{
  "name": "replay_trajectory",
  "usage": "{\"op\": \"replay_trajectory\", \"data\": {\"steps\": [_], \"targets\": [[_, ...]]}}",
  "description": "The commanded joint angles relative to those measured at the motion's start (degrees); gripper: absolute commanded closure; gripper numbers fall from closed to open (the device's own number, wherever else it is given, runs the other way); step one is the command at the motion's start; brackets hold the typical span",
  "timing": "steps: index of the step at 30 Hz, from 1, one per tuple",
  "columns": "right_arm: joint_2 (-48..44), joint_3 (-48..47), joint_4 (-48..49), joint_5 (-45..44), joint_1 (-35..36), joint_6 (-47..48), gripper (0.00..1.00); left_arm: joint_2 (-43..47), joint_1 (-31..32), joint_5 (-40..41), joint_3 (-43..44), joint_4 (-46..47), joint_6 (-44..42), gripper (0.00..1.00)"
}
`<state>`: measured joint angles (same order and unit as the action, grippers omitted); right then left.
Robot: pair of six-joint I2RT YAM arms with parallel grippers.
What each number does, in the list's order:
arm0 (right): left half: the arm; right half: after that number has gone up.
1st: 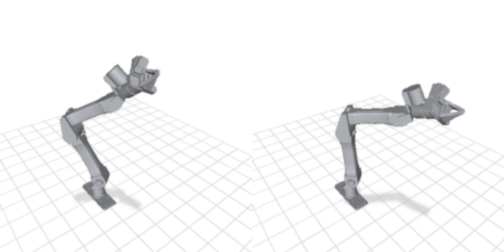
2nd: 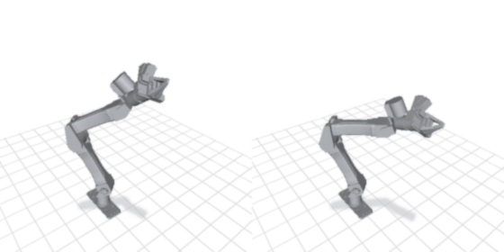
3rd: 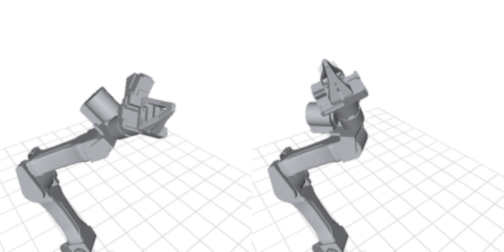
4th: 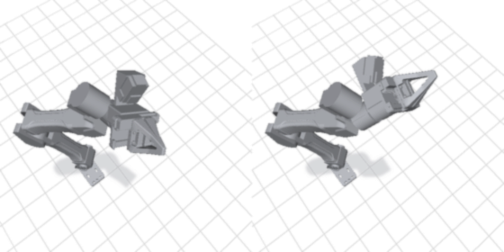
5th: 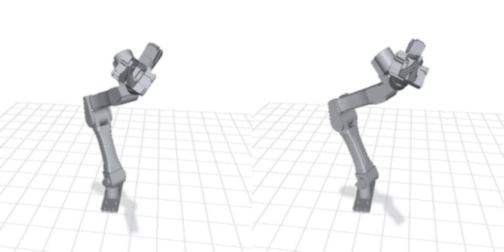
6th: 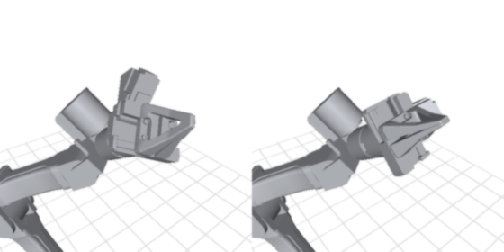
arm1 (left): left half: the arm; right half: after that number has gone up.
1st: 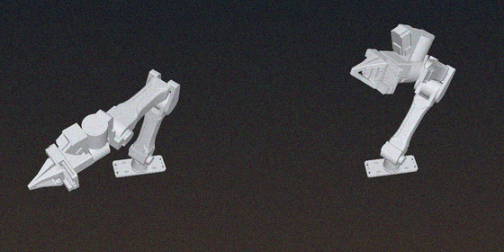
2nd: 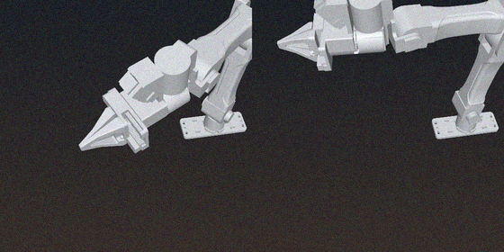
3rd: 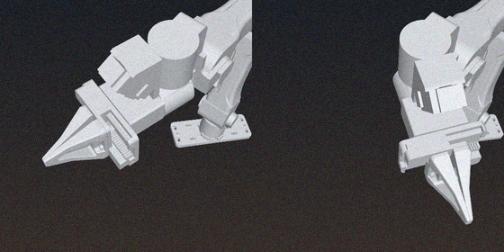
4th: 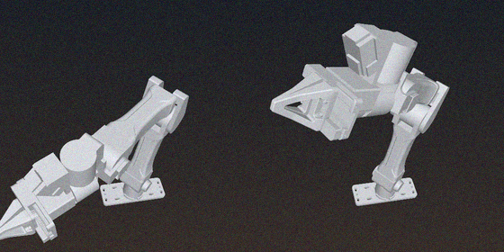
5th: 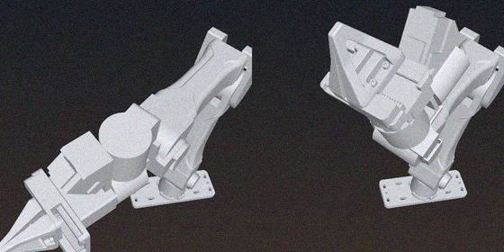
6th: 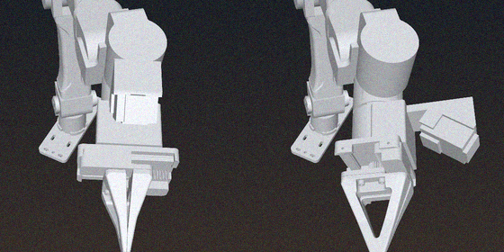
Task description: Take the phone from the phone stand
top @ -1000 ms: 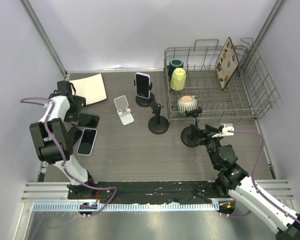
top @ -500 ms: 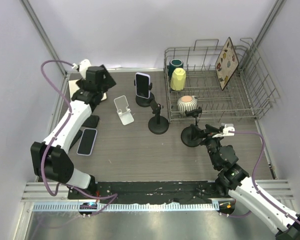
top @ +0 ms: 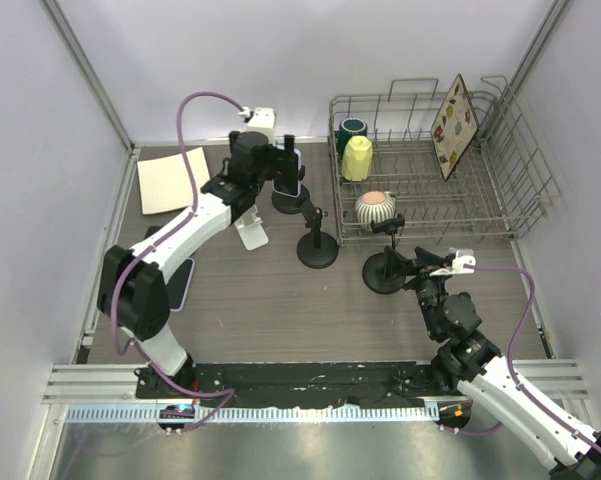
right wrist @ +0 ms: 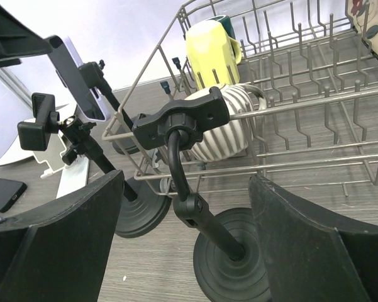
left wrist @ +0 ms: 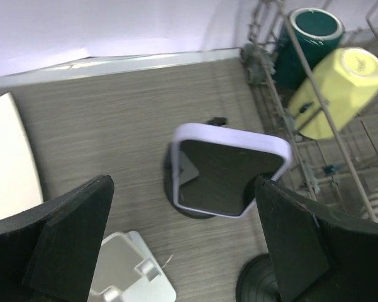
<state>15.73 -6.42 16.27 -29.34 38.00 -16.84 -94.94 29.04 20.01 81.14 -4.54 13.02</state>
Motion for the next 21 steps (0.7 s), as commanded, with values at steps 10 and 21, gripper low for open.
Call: {"op": "replay_trajectory", "data": {"steps": [10,21], "targets": [[1.85,-1.14,2.98,0.78,-0.21,0.05,0.12,-7.37,1.11,-4.81,7.53,8.49,-5.37,0.00],[2.73,-1.06,3.33,1.04,-0.21,0.05,0.12,-8.52,1.11,-7.43,7.37,9.63,-3.09,0.00]]}}
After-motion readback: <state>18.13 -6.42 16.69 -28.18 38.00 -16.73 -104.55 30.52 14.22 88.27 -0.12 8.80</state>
